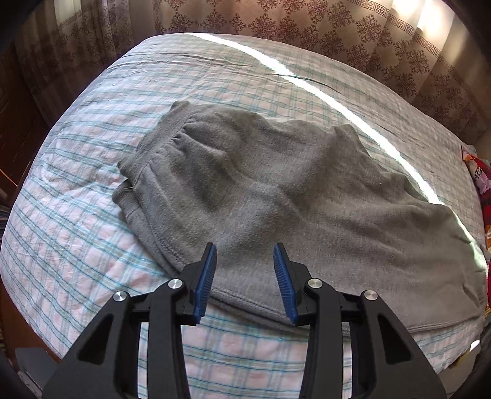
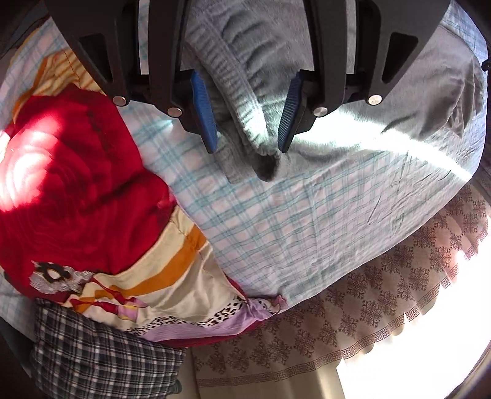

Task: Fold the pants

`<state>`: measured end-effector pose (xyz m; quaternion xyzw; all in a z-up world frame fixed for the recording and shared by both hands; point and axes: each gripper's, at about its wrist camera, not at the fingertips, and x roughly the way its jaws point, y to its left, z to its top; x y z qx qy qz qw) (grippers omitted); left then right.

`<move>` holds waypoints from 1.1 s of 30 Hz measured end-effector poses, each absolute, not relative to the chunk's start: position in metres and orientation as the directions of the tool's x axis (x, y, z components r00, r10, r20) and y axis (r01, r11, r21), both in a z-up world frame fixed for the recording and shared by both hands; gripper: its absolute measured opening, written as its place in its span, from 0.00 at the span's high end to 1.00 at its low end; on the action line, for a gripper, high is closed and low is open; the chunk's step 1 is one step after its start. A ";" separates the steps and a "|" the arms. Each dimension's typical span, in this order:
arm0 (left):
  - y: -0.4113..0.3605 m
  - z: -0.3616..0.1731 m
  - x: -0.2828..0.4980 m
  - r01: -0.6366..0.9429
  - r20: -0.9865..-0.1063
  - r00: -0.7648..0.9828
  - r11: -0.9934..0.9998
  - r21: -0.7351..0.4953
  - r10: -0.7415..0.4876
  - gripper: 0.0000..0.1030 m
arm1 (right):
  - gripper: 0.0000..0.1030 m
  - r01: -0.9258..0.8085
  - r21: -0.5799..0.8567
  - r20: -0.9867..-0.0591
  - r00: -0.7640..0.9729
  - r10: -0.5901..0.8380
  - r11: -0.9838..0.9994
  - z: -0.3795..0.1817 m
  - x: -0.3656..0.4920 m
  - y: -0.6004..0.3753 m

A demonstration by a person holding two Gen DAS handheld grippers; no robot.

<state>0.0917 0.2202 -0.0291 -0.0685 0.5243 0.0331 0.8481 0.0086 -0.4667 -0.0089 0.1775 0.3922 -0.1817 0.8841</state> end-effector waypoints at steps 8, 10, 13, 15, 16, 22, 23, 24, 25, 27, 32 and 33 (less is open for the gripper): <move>0.165 -0.061 0.130 -0.074 -0.911 0.411 0.994 -0.082 -0.045 0.59 | 0.74 0.386 0.013 -0.800 0.557 -0.222 0.923 -0.037 0.051 -0.454; 0.159 -0.069 0.136 -0.075 -0.915 0.401 0.994 -0.076 -0.040 0.59 | 0.77 0.413 0.022 -0.767 0.591 -0.249 0.910 -0.031 0.042 -0.457; 0.151 -0.076 0.141 -0.069 -0.921 0.386 0.995 -0.076 -0.043 0.59 | 0.79 0.467 0.055 -0.710 0.640 -0.294 0.883 -0.009 0.022 -0.463; 0.145 -0.078 0.141 -0.054 -0.922 0.386 0.996 -0.070 -0.043 0.58 | 0.79 0.511 0.067 -0.683 0.649 -0.334 0.857 0.004 0.010 -0.469; 0.142 -0.080 0.141 -0.045 -0.921 0.386 0.997 -0.070 -0.047 0.55 | 0.79 0.533 0.059 -0.679 0.641 -0.357 0.844 0.006 0.006 -0.473; 0.128 -0.099 0.139 -0.012 -0.920 0.392 1.000 -0.010 -0.005 0.42 | 0.76 0.529 -0.095 -0.756 0.513 -0.407 0.843 -0.046 0.029 -0.481; 0.127 -0.098 0.139 -0.010 -0.921 0.390 1.000 -0.003 0.001 0.42 | 0.75 0.536 -0.106 -0.756 0.504 -0.419 0.837 -0.047 0.031 -0.481; 0.127 -0.096 0.139 -0.010 -0.924 0.383 1.000 -0.005 -0.001 0.43 | 0.73 0.542 -0.111 -0.752 0.502 -0.427 0.833 -0.045 0.032 -0.480; 0.128 -0.094 0.140 -0.011 -0.926 0.378 1.000 -0.017 -0.011 0.43 | 0.60 0.558 -0.123 -0.746 0.493 -0.447 0.821 -0.041 0.031 -0.480; 0.130 -0.086 0.144 -0.015 -0.923 0.382 0.999 -0.049 -0.039 0.43 | 0.42 0.587 -0.135 -0.736 0.480 -0.477 0.798 -0.034 0.026 -0.481; 0.110 -0.065 0.168 0.016 -0.895 0.440 0.997 -0.073 -0.072 0.43 | 0.41 0.587 -0.167 -0.688 0.506 -0.520 0.792 -0.012 0.018 -0.454; 0.104 -0.062 0.177 0.023 -0.890 0.449 0.997 -0.077 -0.079 0.43 | 0.41 0.573 -0.168 -0.680 0.522 -0.515 0.802 -0.008 0.019 -0.444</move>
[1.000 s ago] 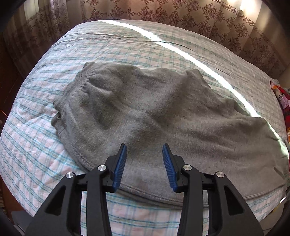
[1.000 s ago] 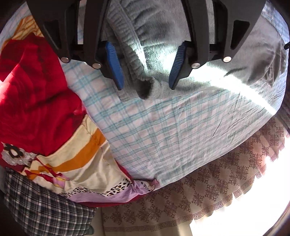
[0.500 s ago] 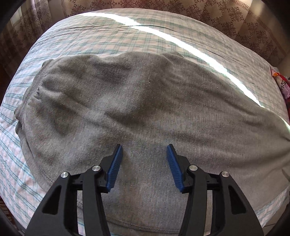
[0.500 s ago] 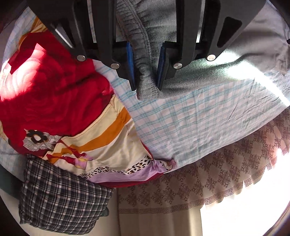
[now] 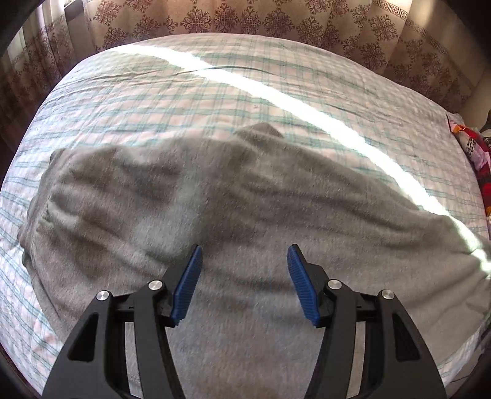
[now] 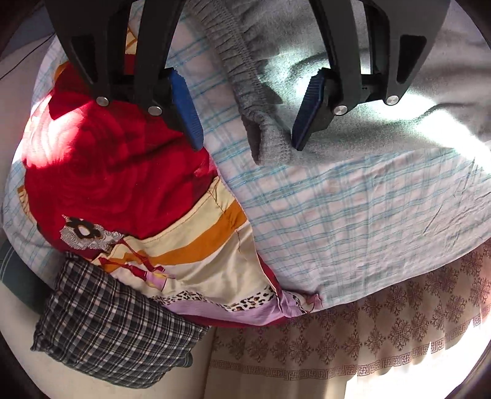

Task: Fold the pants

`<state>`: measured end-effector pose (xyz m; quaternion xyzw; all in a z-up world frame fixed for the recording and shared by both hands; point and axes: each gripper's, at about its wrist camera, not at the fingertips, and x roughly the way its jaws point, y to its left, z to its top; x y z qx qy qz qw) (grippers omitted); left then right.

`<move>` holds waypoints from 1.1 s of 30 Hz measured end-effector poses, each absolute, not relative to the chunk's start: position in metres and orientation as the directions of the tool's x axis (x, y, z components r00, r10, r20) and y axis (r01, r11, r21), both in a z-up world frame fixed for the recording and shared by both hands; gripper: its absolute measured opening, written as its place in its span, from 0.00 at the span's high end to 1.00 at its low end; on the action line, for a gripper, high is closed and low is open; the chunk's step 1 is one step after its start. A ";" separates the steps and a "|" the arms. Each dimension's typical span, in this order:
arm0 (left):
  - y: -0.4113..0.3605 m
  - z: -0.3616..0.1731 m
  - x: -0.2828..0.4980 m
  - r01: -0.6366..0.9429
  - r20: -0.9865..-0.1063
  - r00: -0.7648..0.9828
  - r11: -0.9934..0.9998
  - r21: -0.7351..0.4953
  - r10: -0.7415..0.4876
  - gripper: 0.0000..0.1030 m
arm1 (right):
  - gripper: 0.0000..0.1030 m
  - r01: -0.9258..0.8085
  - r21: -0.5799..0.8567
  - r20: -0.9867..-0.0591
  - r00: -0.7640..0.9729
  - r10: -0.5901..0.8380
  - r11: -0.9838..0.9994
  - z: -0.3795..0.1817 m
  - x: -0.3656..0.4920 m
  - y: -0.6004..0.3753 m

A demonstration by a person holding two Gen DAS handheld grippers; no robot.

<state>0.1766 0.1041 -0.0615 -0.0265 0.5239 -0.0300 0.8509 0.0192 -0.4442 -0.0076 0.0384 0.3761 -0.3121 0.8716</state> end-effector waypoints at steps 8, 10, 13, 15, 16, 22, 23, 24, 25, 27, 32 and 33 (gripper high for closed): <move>0.079 -0.072 0.250 -0.023 -0.891 0.449 0.996 -0.088 -0.068 0.43 | 0.41 0.522 -0.153 -0.717 0.526 -0.457 0.839 -0.032 0.045 -0.416; 0.083 -0.085 0.259 -0.040 -0.904 0.425 0.997 -0.063 -0.040 0.43 | 0.41 0.540 -0.145 -0.748 0.489 -0.449 0.829 -0.048 0.047 -0.427; 0.087 -0.093 0.257 -0.016 -0.892 0.447 0.997 -0.078 -0.063 0.42 | 0.41 0.554 -0.087 -0.770 0.490 -0.408 0.828 -0.054 0.046 -0.440; 0.086 -0.092 0.252 -0.002 -0.889 0.455 0.998 -0.059 -0.052 0.42 | 0.40 0.545 -0.124 -0.772 0.472 -0.425 0.829 -0.056 0.050 -0.434; 0.086 -0.089 0.249 -0.006 -0.889 0.455 0.998 -0.062 -0.052 0.42 | 0.39 0.541 -0.139 -0.770 0.467 -0.434 0.829 -0.057 0.051 -0.432; 0.138 -0.064 0.215 -0.112 -0.878 0.464 0.975 -0.192 -0.120 0.40 | 0.39 0.543 -0.150 -0.753 0.479 -0.451 0.826 -0.046 0.044 -0.424; 0.149 -0.060 0.207 -0.127 -0.875 0.469 0.972 -0.197 -0.116 0.37 | 0.39 0.540 -0.163 -0.744 0.483 -0.462 0.826 -0.042 0.045 -0.420; 0.160 -0.056 0.198 -0.150 -0.876 0.472 0.971 -0.186 -0.095 0.35 | 0.39 0.534 -0.173 -0.733 0.491 -0.471 0.827 -0.038 0.045 -0.414; 0.172 -0.053 0.189 -0.173 -0.878 0.473 0.970 -0.173 -0.073 0.35 | 0.39 0.528 -0.187 -0.720 0.499 -0.481 0.828 -0.033 0.045 -0.407; 0.198 -0.051 0.174 -0.225 -0.888 0.459 0.962 -0.156 -0.036 0.35 | 0.39 0.513 -0.209 -0.696 0.520 -0.495 0.832 -0.025 0.045 -0.391; 0.270 -0.047 0.139 -0.381 -0.897 0.441 0.907 -0.179 0.008 0.35 | 0.37 0.473 -0.156 -0.697 0.570 -0.436 0.867 -0.015 0.046 -0.358; 0.285 -0.047 0.133 -0.416 -0.900 0.435 0.889 -0.190 0.011 0.35 | 0.37 0.464 -0.135 -0.707 0.574 -0.413 0.875 -0.017 0.046 -0.352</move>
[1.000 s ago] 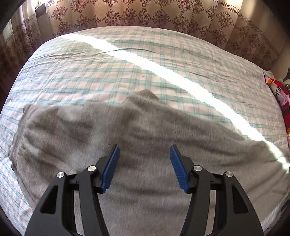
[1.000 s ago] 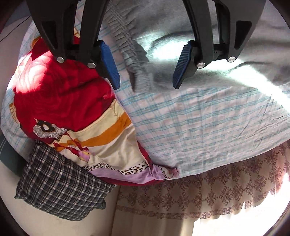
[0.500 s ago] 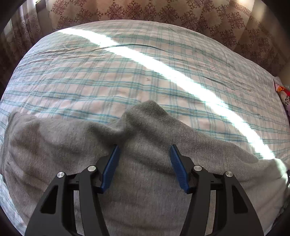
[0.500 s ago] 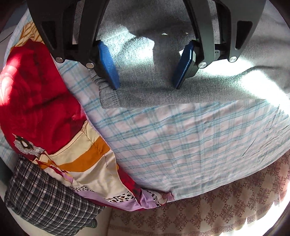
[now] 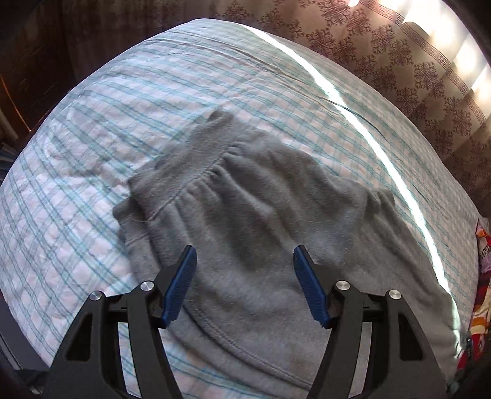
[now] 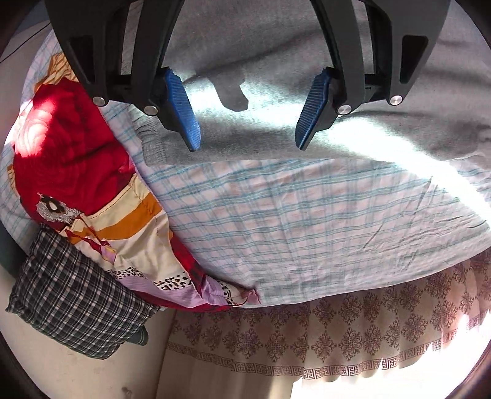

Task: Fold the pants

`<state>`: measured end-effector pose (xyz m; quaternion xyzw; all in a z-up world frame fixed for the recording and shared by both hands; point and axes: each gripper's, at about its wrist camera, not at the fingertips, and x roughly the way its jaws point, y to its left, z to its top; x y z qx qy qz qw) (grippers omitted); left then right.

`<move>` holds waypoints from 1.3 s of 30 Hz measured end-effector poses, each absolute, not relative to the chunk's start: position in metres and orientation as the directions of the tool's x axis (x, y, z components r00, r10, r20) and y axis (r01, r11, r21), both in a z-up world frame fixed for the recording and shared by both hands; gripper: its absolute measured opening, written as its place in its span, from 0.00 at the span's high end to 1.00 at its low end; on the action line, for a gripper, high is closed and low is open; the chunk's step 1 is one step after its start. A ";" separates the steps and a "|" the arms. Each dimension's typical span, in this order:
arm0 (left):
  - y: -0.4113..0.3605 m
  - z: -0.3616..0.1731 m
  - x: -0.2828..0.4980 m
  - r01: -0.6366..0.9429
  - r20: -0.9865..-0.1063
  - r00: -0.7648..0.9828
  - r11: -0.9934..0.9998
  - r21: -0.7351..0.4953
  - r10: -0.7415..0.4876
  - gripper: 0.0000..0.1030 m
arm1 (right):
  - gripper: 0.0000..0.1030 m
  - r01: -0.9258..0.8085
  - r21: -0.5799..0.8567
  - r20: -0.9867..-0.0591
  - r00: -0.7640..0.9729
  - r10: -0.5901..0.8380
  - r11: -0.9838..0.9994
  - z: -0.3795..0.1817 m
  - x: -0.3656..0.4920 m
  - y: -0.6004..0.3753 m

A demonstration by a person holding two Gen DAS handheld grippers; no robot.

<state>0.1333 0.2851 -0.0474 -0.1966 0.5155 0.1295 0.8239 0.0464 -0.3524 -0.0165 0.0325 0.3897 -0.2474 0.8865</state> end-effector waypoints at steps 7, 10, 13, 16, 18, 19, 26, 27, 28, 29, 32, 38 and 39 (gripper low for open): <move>0.361 -0.073 0.112 -0.571 -0.897 0.420 0.728 -0.380 -0.139 0.48 | 0.37 0.369 -0.144 -0.730 0.587 -0.350 0.918 -0.029 0.053 -0.307; 0.377 -0.084 0.110 -0.601 -0.879 0.440 0.667 -0.440 -0.183 0.48 | 0.37 0.356 -0.150 -0.739 0.580 -0.344 0.922 -0.034 0.055 -0.300; 0.384 -0.086 0.112 -0.603 -0.855 0.478 0.632 -0.487 -0.202 0.48 | 0.37 0.353 -0.154 -0.742 0.575 -0.344 0.923 -0.036 0.055 -0.296; 0.382 -0.077 0.114 -0.576 -0.829 0.523 0.634 -0.516 -0.200 0.48 | 0.37 0.345 -0.162 -0.747 0.569 -0.343 0.925 -0.039 0.056 -0.294; 0.379 -0.072 0.118 -0.562 -0.824 0.531 0.647 -0.516 -0.195 0.48 | 0.37 0.341 -0.165 -0.751 0.565 -0.342 0.925 -0.042 0.057 -0.294; 0.377 -0.072 0.122 -0.557 -0.827 0.527 0.657 -0.508 -0.193 0.48 | 0.38 0.342 -0.164 -0.754 0.561 -0.341 0.925 -0.044 0.057 -0.293; 0.381 -0.090 0.141 -0.578 -0.844 0.496 0.647 -0.498 -0.206 0.56 | 0.38 0.334 -0.170 -0.760 0.555 -0.339 0.927 -0.051 0.058 -0.291; 0.381 -0.093 0.143 -0.581 -0.846 0.490 0.644 -0.498 -0.212 0.59 | 0.38 0.333 -0.169 -0.761 0.554 -0.338 0.927 -0.052 0.058 -0.291; 0.381 -0.094 0.143 -0.583 -0.846 0.488 0.642 -0.499 -0.215 0.71 | 0.38 0.334 -0.168 -0.761 0.554 -0.337 0.927 -0.052 0.058 -0.292; 0.380 -0.092 0.141 -0.580 -0.843 0.492 0.641 -0.502 -0.215 0.84 | 0.37 0.335 -0.167 -0.762 0.553 -0.337 0.927 -0.053 0.058 -0.292; 0.378 -0.080 0.135 -0.577 -0.836 0.513 0.642 -0.506 -0.198 0.91 | 0.38 0.332 -0.172 -0.762 0.552 -0.338 0.928 -0.054 0.057 -0.293; 0.382 -0.037 0.113 -0.553 -0.811 0.557 0.648 -0.523 -0.178 0.92 | 0.38 0.340 -0.207 -0.752 0.544 -0.371 0.918 -0.053 0.053 -0.299; 0.382 -0.029 0.109 -0.543 -0.807 0.563 0.656 -0.525 -0.179 0.92 | 0.38 0.347 -0.211 -0.752 0.539 -0.379 0.914 -0.053 0.051 -0.303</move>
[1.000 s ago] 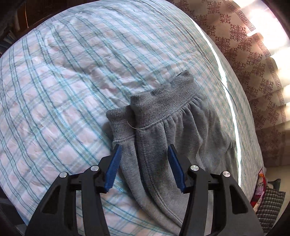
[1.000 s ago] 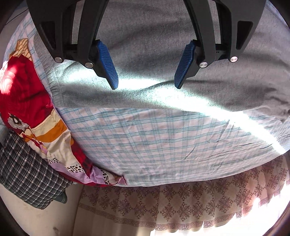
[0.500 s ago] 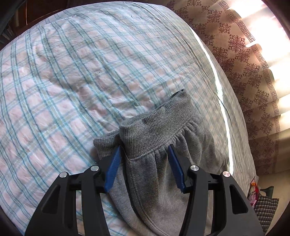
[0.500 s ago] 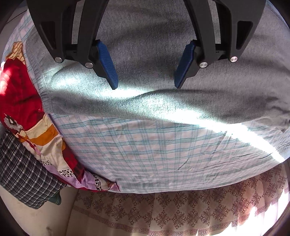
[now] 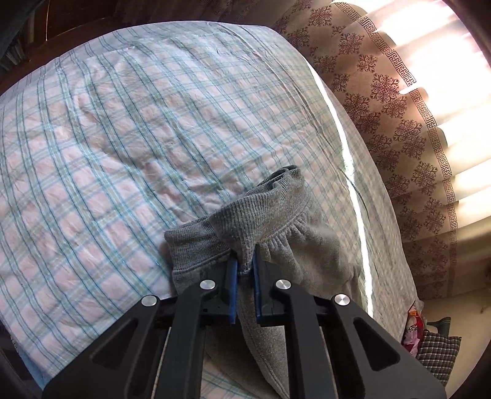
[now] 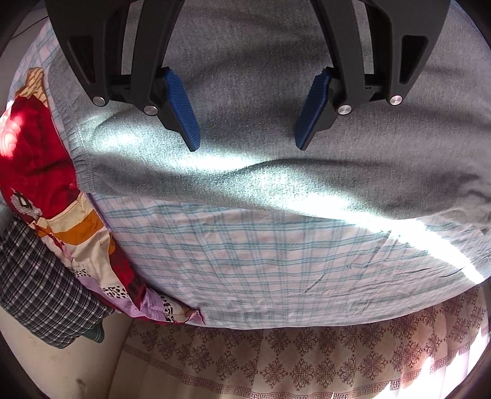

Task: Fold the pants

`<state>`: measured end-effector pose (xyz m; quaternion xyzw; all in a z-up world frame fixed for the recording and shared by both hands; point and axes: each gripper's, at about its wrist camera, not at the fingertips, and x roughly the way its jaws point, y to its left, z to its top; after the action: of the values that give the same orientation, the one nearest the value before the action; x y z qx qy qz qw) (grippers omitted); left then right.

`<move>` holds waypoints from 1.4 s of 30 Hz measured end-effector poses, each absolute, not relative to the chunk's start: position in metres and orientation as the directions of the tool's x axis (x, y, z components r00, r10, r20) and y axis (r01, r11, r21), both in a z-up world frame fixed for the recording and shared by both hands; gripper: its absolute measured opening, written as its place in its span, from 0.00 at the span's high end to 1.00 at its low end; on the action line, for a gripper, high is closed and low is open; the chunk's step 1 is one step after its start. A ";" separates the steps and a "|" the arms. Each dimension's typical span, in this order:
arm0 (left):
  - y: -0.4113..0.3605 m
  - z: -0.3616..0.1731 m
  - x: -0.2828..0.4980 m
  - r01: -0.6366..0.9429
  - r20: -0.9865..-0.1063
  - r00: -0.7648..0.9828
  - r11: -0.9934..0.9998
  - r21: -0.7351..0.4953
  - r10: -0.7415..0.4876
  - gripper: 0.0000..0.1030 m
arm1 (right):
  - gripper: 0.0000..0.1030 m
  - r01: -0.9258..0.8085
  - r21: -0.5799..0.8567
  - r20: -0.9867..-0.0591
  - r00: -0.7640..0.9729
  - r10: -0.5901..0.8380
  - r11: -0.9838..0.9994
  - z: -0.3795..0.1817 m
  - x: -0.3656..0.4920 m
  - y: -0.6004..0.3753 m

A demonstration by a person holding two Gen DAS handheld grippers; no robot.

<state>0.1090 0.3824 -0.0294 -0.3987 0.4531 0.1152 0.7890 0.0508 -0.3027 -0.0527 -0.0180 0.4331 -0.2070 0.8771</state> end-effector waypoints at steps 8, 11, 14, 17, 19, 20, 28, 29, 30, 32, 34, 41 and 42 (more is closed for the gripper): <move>0.381 -0.053 0.091 -0.560 -0.881 0.465 0.742 -0.369 -0.088 0.91 | 0.37 0.371 -0.221 -0.777 0.493 -0.393 0.902 -0.070 0.033 -0.327; 0.379 -0.085 0.096 -0.588 -0.908 0.418 0.751 -0.300 -0.035 0.80 | 0.38 0.377 -0.242 -0.769 0.487 -0.413 0.894 -0.065 0.034 -0.323; 0.371 -0.082 0.094 -0.587 -0.895 0.446 0.761 -0.276 0.019 0.73 | 0.38 0.325 -0.144 -0.768 0.558 -0.312 0.935 -0.043 0.025 -0.302; 0.358 -0.063 0.094 -0.566 -0.889 0.446 0.803 -0.187 0.107 0.64 | 0.38 0.176 0.011 -0.782 0.615 -0.102 0.984 -0.028 0.019 -0.261; 0.353 -0.047 0.089 -0.579 -0.873 0.448 0.807 -0.117 0.195 0.64 | 0.38 0.075 0.062 -0.787 0.618 0.002 0.995 -0.027 0.020 -0.226; 0.350 -0.040 0.086 -0.587 -0.862 0.450 0.805 -0.090 0.232 0.64 | 0.38 0.028 0.084 -0.794 0.605 0.050 0.996 -0.029 0.021 -0.209; 0.251 -0.012 0.094 -0.381 -0.798 0.571 0.924 -0.048 0.194 0.58 | 0.38 -0.182 0.126 -0.851 0.486 0.200 0.975 -0.062 0.021 -0.114; 0.234 -0.019 0.098 -0.331 -0.806 0.572 0.942 -0.056 0.153 0.58 | 0.38 -0.192 0.117 -0.866 0.461 0.195 0.974 -0.069 0.018 -0.111; 0.219 -0.027 0.102 -0.290 -0.816 0.564 0.955 -0.053 0.126 0.58 | 0.37 -0.198 0.110 -0.882 0.433 0.187 0.974 -0.076 0.015 -0.109; 0.195 -0.048 0.109 -0.225 -0.831 0.547 0.974 -0.027 0.103 0.58 | 0.37 -0.203 0.121 -0.883 0.425 0.199 0.972 -0.081 0.006 -0.114; 0.180 -0.073 0.119 -0.199 -0.852 0.499 0.978 0.066 0.160 0.58 | 0.37 -0.205 0.134 -0.882 0.421 0.211 0.969 -0.081 -0.002 -0.119; 0.178 -0.089 0.141 -0.214 -0.875 0.436 0.969 0.126 0.210 0.55 | 0.38 -0.199 0.184 -0.863 0.435 0.255 0.963 -0.070 -0.002 -0.128; 0.176 -0.083 0.144 -0.209 -0.876 0.444 0.972 0.103 0.189 0.55 | 0.38 -0.175 0.193 -0.852 0.458 0.253 0.966 -0.064 0.000 -0.134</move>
<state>0.1435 0.1756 -0.0833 -0.0100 0.5141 0.1170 0.8497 0.0002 -0.1339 -0.0640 0.0386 0.5055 0.1253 0.8528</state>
